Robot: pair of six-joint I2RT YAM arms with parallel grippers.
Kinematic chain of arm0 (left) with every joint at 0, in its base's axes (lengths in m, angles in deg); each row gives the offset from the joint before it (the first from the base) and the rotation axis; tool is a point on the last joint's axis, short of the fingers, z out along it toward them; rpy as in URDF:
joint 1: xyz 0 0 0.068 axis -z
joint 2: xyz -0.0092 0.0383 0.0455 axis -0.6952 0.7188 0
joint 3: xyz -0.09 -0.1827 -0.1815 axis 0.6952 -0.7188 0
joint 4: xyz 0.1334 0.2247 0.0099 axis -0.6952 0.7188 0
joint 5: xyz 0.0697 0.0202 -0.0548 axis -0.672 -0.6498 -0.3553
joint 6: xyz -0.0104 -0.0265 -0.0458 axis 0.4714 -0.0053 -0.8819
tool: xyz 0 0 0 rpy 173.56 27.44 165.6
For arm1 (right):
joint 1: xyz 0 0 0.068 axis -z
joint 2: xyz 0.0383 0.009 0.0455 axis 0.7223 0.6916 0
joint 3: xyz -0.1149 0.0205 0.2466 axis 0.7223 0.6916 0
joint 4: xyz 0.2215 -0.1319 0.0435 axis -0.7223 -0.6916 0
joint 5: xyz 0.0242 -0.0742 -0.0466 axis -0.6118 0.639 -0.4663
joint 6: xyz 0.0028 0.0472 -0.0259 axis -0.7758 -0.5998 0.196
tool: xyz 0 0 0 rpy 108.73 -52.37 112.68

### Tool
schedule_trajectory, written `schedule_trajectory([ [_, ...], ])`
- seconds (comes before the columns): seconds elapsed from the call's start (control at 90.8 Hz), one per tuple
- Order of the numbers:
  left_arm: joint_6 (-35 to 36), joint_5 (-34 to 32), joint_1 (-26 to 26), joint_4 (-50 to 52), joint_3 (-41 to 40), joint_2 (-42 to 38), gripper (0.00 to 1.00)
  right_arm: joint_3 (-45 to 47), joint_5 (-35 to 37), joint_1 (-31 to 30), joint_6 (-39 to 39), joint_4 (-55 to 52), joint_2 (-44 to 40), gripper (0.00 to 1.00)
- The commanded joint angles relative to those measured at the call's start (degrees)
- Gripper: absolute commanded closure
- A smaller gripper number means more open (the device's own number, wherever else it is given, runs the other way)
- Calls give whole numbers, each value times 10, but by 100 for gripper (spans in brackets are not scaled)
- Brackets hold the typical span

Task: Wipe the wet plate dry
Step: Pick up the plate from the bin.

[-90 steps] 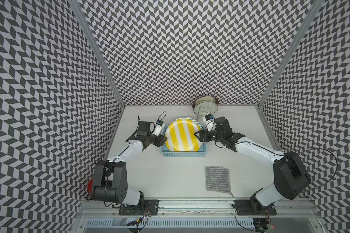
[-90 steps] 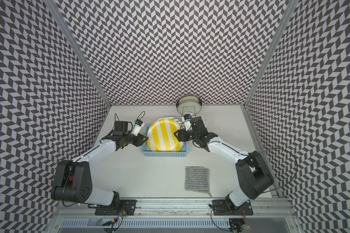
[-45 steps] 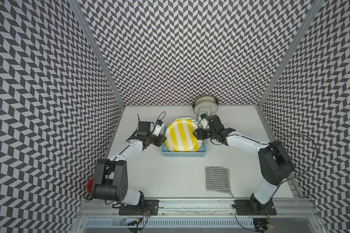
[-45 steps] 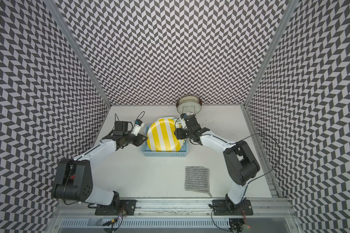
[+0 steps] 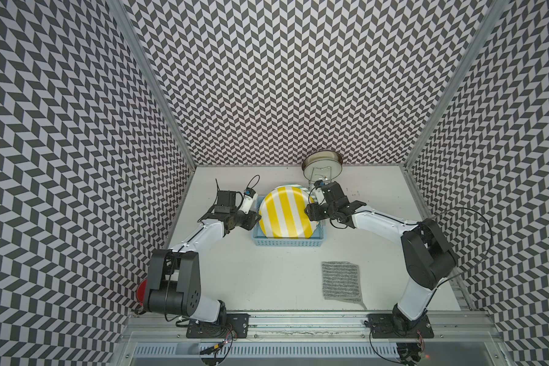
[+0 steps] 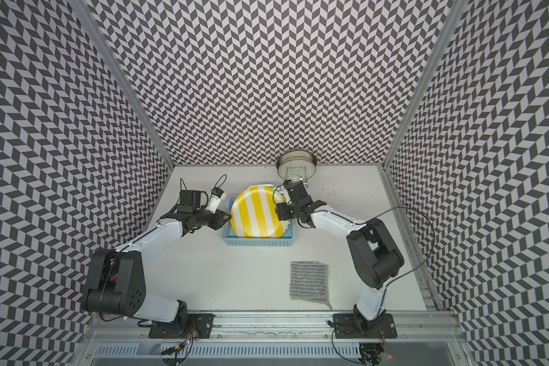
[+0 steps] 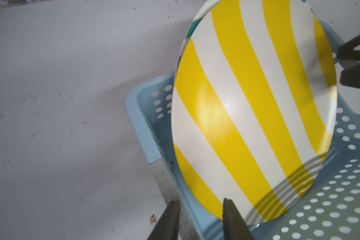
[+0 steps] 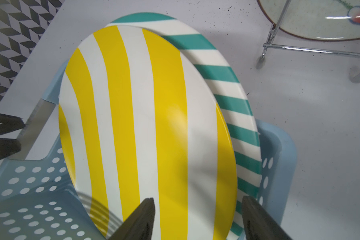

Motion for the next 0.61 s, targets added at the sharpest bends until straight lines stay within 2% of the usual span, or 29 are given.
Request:
schedule_trajectory([
  [0.0,-3,6,0,2,-5,10,64,-10,2,-3,4,4,24,30],
  [0.353,-4,11,0,4,-5,16,64,-17,-66,-3,-3,11,52,29],
  [0.595,-5,18,1,5,-4,26,64,13,-176,4,-5,56,25,33],
])
